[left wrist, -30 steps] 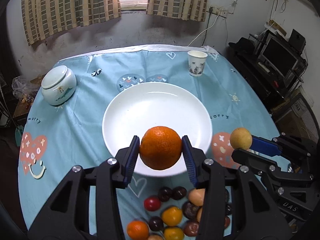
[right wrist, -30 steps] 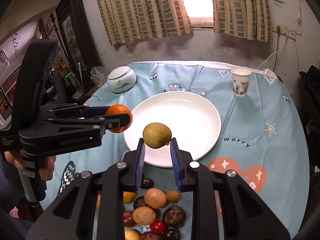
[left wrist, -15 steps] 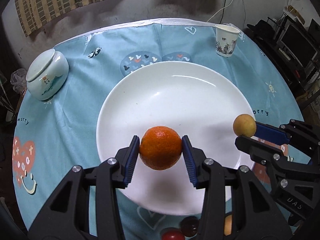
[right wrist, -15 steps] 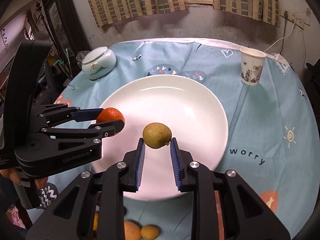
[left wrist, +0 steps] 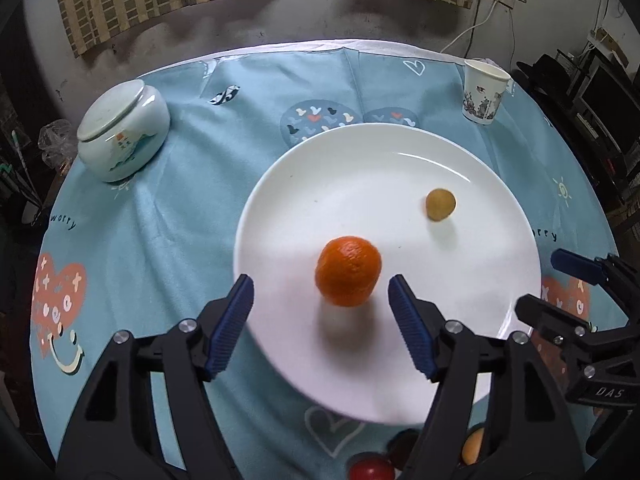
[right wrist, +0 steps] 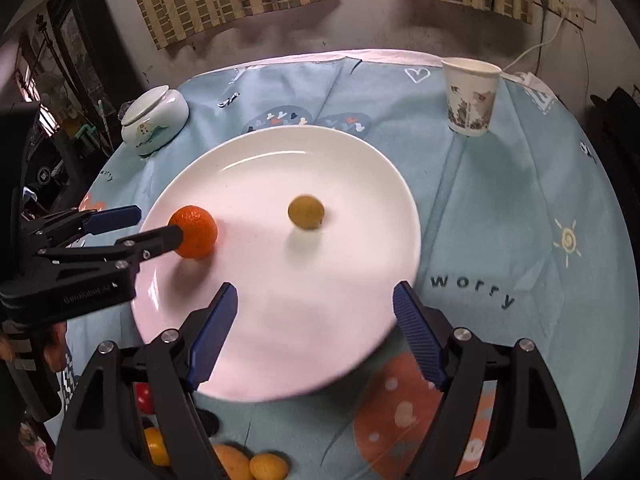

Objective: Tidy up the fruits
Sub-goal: 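Grasp the brown pear with the left tool while the right tool grasps a yellow apple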

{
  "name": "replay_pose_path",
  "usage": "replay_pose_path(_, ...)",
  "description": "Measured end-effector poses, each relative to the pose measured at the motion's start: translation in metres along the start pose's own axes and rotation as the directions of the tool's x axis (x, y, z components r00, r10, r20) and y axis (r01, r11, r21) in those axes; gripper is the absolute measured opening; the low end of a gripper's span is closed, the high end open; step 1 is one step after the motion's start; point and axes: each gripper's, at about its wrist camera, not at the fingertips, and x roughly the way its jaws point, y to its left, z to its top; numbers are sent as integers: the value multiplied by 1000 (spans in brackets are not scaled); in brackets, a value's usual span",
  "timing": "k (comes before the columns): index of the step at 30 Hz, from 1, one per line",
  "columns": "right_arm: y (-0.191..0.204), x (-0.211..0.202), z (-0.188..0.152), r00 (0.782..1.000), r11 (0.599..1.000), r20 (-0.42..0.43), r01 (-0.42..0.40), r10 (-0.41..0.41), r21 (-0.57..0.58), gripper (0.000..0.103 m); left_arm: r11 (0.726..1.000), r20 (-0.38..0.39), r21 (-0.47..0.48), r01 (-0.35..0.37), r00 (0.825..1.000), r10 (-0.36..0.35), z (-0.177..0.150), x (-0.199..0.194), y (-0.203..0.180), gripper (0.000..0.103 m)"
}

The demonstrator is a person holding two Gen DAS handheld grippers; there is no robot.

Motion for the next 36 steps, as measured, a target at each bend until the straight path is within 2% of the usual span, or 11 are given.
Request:
replay_pose_path(4, -15, -21, -38, 999, 992, -39, -27, 32, 124, 82, 1000, 5, -16, -5, 1000, 5, -26, -28, 18, 75)
replay_pose_path(7, -17, -50, -72, 999, 990, -14, -27, 29, 137, 82, 1000, 22, -25, -2, 1000, 2, -54, -55, 29, 79)
replay_pose_path(9, -11, -68, -94, 1000, 994, 6, -5, 4, 109, 82, 1000, 25, -19, -5, 1000, 6, -78, -72, 34, 80)
replay_pose_path(11, 1, -84, -124, 999, 999, 17, 35, -36, 38, 93, 1000, 18, -4, -7, 1000, 7, -105, -84, 34, 83)
replay_pose_path(17, 49, -106, -190, 999, 992, -16, -37, 36, -121, 95, 997, -69, 41, 60, 996, -57, -190, -96, 20, 83)
replay_pose_path(18, 56, -106, -197, 999, 989, -23, -51, 49, -136, 93, 996, -89, 52, 73, 994, -68, -201, -95, 15, 83)
replay_pose_path(20, 71, -98, -206, 991, 981, -74, -121, 111, -149, 80, 994, -120, 62, 91, 989, -83, -215, -92, 9, 83)
replay_pose_path(24, 89, -76, -215, 984, 978, -148, -128, 104, -164, 64, 994, -145, 58, 95, 986, -86, -225, -90, 9, 83)
replay_pose_path(26, 91, -65, -218, 978, 979, -177, -141, 114, -146, 60, 994, -152, 51, 95, 985, -86, -227, -89, 14, 83)
replay_pose_path(33, 97, -46, -206, 979, 978, -169, -143, 116, -154, 37, 993, -162, 37, 108, 982, -101, -220, -77, 13, 83)
replay_pose_path(36, 96, -53, -207, 976, 974, -164, -169, 143, -154, 37, 990, -155, 37, 135, 980, -128, -215, -74, 8, 83)
